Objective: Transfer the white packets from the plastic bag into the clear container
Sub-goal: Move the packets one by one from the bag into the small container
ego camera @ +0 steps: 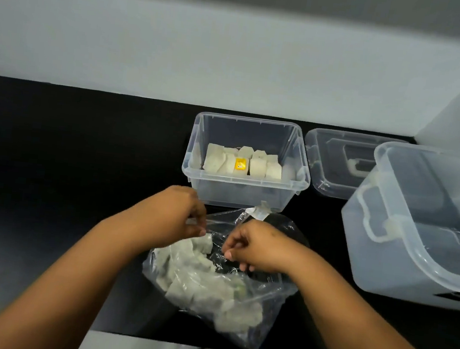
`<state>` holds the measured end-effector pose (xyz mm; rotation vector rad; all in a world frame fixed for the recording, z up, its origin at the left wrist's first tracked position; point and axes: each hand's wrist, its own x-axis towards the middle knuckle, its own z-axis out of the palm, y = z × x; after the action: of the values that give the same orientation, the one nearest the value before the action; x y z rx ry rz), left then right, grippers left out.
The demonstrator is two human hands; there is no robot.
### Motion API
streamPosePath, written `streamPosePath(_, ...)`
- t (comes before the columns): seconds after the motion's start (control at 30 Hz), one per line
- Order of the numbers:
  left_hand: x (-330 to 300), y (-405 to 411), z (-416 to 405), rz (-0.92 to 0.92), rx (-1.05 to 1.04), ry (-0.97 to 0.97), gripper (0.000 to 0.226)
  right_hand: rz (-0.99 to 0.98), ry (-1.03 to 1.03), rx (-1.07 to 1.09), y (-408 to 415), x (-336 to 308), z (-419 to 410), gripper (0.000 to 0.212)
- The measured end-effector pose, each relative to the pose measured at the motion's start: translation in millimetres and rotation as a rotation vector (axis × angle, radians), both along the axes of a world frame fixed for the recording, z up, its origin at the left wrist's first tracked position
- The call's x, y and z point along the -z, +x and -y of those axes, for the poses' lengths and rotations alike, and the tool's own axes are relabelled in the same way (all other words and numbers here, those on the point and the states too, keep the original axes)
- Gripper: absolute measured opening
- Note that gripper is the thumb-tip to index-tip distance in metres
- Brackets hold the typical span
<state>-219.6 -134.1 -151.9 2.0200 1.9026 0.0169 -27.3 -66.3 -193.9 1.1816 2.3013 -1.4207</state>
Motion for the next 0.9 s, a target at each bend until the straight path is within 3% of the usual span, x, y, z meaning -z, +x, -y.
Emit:
streamPosePath(0.1, 18, -6, 16, -0.009, -0.104, -0.008, 0.016, 0.000, 0.168, 0.082, -12, 19, 4, 0.014)
streamPosePath(0.27, 36, -6, 32, 0.145, -0.403, -0.022, 0.029, -0.010, 0.292, 0.098, -31, 27, 11, 0.033)
streamPosePath(0.37, 50, -3, 37, 0.192, -0.544, -0.043, 0.036, 0.049, 0.290, 0.075, -39, 30, 15, 0.038)
streamPosePath(0.53, 60, -3, 36, 0.364, -0.664, 0.005, 0.027, 0.070, 0.281, 0.067, -44, 34, 15, 0.045)
streamPosePath(0.9, 68, -7, 42, 0.819, -0.781, 0.052, 0.025, -0.157, 0.172, 0.232, -44, 37, 15, 0.030)
